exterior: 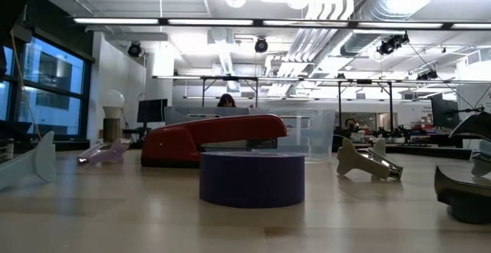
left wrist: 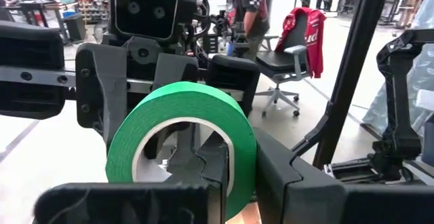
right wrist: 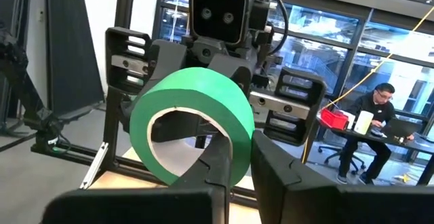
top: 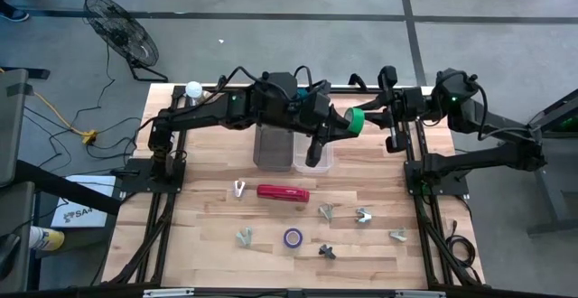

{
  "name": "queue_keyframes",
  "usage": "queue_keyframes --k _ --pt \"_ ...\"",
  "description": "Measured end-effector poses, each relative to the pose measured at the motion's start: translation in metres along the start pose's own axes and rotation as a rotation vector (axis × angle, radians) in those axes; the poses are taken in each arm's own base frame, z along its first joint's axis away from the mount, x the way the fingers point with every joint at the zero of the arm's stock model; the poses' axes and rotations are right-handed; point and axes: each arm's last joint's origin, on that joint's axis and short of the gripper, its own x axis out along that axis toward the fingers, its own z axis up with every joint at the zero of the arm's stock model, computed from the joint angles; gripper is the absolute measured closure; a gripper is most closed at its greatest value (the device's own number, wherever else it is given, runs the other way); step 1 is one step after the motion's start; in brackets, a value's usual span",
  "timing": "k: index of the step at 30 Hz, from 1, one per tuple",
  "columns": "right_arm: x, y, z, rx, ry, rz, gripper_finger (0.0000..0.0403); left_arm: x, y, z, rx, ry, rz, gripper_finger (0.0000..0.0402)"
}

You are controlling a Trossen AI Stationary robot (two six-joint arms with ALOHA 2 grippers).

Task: Pick and place Stapler, Stapler remover, tape
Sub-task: Put the green tape into the blue bin

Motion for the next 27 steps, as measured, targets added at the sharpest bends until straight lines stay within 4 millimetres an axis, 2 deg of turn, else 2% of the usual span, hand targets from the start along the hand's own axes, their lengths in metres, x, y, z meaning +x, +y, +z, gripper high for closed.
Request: queue_keyframes --k 10,16,20,27 --pt "0.000 -0.001 -0.002 0.031 0.025 -0.024 0.0377 0.000 0.002 -0.003 -0.005 0.034 0.099 0.0247" --pt "-0.001 -0.002 -0.009 0.050 0.108 -0.111 0.0377 -0.008 0.005 -0.005 0.047 0.106 0.260 0.0175" --pt "-0.002 -0.002 -0.017 0.066 0.201 -0.175 0.0377 -0.029 0.006 0.004 0.096 0.156 0.376 0.0150" --pt "-0.001 -0.014 -0.034 0.122 0.343 -0.326 0.0377 -0.078 0.006 0.017 0.149 0.287 0.603 0.0145"
